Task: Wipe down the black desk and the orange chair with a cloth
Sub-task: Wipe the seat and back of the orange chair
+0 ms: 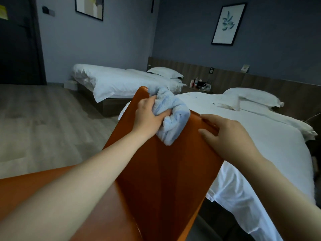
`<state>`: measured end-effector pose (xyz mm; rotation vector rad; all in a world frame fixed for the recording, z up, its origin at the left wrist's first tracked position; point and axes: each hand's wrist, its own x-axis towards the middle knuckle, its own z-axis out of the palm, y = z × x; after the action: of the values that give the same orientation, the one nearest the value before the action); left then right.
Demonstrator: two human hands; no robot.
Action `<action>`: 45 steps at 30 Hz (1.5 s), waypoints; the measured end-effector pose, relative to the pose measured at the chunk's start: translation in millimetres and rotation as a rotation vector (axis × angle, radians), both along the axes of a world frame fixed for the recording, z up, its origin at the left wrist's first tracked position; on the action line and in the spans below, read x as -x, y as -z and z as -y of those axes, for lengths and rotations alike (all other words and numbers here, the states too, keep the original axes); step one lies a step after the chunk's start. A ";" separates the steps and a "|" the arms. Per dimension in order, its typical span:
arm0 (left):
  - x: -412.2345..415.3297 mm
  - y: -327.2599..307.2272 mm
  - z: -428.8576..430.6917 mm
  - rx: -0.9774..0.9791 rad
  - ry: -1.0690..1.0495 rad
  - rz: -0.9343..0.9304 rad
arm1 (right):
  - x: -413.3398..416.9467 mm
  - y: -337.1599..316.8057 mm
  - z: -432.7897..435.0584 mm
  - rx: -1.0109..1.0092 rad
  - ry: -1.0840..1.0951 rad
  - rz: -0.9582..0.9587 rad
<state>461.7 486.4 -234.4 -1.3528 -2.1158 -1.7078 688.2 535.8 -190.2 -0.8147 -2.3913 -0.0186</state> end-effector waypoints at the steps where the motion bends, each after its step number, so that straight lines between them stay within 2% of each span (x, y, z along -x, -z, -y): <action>1: -4.3 -2.3 -8.3 0.063 0.005 -0.026 | 0.2 1.1 -1.2 -0.003 -0.003 -0.019; 4: -12.7 1.9 -20.9 0.199 -0.016 -0.088 | 1.0 2.9 -2.4 0.003 -0.004 -0.043; 10: -9.2 22.4 -9.0 0.270 0.027 -0.039 | 0.5 6.5 1.2 -0.032 -0.004 -0.111; 18: -28.9 100.1 46.4 0.355 0.162 0.064 | -10.6 31.0 12.1 -0.055 0.027 -0.238; 23: -48.7 146.5 83.0 0.411 0.100 0.202 | -16.6 44.7 23.1 -0.016 0.040 -0.268; 27: -45.5 184.6 102.3 0.572 0.100 0.183 | -25.4 49.6 31.7 -0.003 0.048 -0.288; 29: -41.8 193.7 107.7 0.586 0.090 0.154 | -30.1 51.5 37.6 -0.011 0.044 -0.304; 32: -39.3 191.5 109.4 0.530 0.058 0.184 | -38.2 55.3 45.8 0.010 0.028 -0.306; 34: -39.5 179.3 110.9 0.420 0.017 0.193 | -43.2 57.7 49.2 0.019 0.020 -0.304; 38: -56.1 119.7 110.1 0.125 0.078 0.097 | -47.7 61.2 52.0 0.018 0.018 -0.357; 41: -73.4 67.0 102.1 0.024 0.118 -0.005 | -52.7 63.5 53.9 0.053 0.028 -0.410; 45: -85.7 15.7 87.1 -0.059 0.129 -0.048 | -63.0 64.2 54.5 0.088 0.021 -0.453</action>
<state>547.4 399.3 -250.2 -1.5275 -1.9770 -1.7495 751.2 481.4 -254.4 -0.7881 -1.9660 0.2399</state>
